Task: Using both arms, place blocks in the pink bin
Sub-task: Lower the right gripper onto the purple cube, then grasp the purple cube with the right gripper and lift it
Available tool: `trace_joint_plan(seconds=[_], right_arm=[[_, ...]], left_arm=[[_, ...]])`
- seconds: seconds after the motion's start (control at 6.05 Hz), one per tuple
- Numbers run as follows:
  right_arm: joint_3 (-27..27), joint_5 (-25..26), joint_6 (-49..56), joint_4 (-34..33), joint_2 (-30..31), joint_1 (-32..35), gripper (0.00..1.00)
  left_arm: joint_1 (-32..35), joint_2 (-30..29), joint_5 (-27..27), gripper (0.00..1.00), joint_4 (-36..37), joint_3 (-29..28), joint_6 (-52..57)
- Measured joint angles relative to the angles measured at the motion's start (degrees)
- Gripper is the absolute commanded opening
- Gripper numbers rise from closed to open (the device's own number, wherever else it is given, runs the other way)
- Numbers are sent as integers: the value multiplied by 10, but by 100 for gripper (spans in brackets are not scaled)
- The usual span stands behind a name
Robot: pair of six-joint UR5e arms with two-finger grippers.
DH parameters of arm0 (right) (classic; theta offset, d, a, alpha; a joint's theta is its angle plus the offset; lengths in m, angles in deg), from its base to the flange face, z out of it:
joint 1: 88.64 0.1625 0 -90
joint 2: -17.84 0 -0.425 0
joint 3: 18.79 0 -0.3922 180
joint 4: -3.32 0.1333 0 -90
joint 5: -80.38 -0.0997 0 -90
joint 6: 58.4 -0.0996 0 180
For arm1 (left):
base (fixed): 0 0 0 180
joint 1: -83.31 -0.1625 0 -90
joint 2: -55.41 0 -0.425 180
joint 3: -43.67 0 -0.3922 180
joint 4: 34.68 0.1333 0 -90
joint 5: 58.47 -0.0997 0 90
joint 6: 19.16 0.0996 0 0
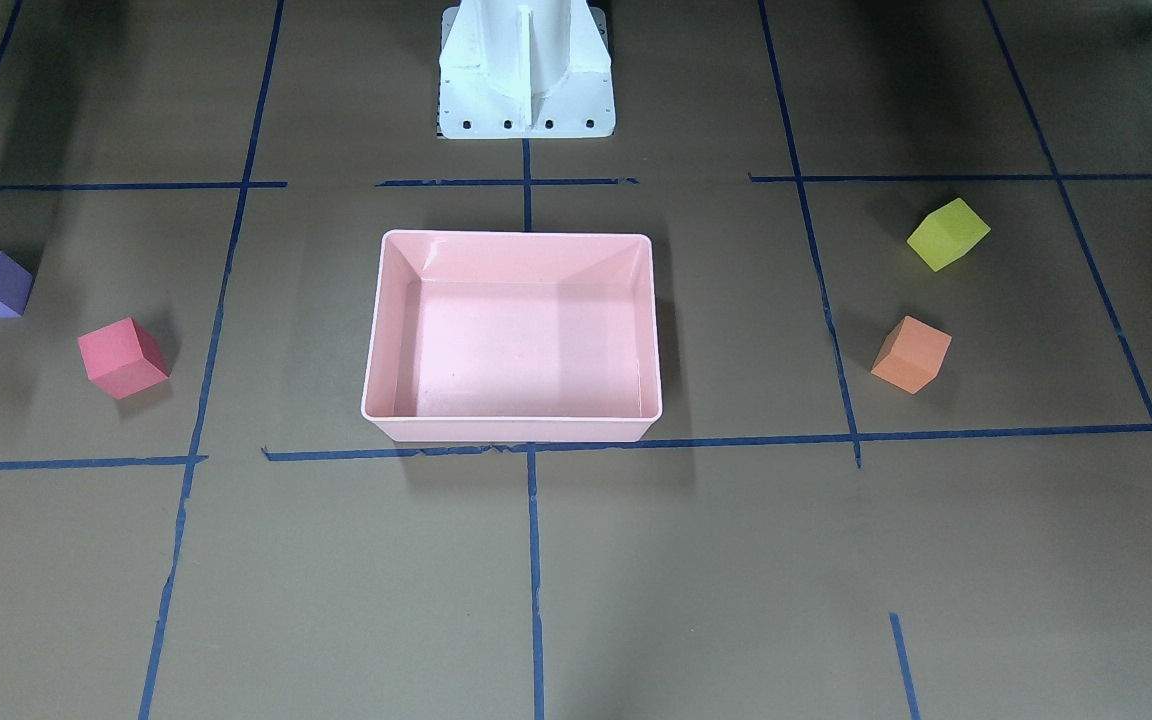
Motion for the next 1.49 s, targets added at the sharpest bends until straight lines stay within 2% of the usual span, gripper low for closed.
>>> trace_joint_plan(seconds=[0.33,0.5,1.16,1.32,1.49], right_arm=[[31,25,-82,103,11,-49,100],[39,41,-96,121,15,-67,100],[70,89,-101,129,16,-133,100],[84,98,-101,129,14,-150,86],[92,105,-100,129,12,-162,35]], left_arm=[[0,0,0,100,0,0,0],[0,0,0,100,0,0,0],[0,0,0,100,0,-2,0],[0,0,0,100,0,-3,0],[0,0,0,100,0,-3,0]])
